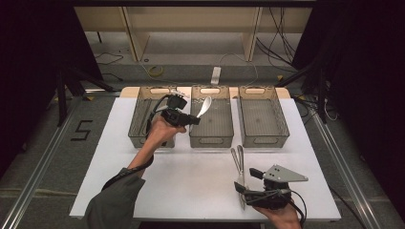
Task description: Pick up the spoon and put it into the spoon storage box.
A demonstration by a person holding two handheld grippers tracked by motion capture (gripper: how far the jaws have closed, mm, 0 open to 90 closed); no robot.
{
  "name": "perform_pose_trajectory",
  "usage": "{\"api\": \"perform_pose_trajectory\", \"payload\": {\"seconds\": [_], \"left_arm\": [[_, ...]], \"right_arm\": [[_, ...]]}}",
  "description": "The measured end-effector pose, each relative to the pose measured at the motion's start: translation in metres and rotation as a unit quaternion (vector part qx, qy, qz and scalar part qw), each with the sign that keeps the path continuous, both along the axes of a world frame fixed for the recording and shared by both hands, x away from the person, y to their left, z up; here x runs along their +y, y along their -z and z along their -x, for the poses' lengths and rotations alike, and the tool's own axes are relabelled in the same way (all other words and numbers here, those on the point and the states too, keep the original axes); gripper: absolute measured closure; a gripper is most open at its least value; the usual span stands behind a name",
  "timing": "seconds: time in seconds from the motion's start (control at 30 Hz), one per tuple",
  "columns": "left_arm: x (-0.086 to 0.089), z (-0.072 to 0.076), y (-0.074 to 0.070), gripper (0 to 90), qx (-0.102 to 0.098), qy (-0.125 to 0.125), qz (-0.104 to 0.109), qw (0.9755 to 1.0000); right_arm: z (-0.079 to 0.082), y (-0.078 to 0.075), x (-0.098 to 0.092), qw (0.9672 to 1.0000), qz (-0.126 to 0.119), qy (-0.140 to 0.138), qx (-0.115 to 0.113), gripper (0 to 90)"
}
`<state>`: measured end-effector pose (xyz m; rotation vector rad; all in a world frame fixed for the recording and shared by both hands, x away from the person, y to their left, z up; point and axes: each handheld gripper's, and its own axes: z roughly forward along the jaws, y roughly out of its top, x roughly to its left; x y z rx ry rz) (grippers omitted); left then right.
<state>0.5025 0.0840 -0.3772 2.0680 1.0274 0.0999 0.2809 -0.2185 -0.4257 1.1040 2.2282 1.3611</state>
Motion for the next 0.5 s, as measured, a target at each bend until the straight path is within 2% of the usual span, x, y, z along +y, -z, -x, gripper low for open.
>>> {"api": "perform_pose_trajectory", "payload": {"seconds": [0.23,0.5], "left_arm": [[-0.007,-0.014,0.003,75.9,0.001,-0.012,-0.003,0.9999],[-0.012,-0.023,0.008,75.9,0.003,-0.026,-0.003,0.9996]], "right_arm": [[0.000,0.000,0.000,1.0000,0.000,0.000,0.000,27.8],[0.000,0.000,0.000,1.0000,-0.001,-0.001,0.001,27.7]]}}
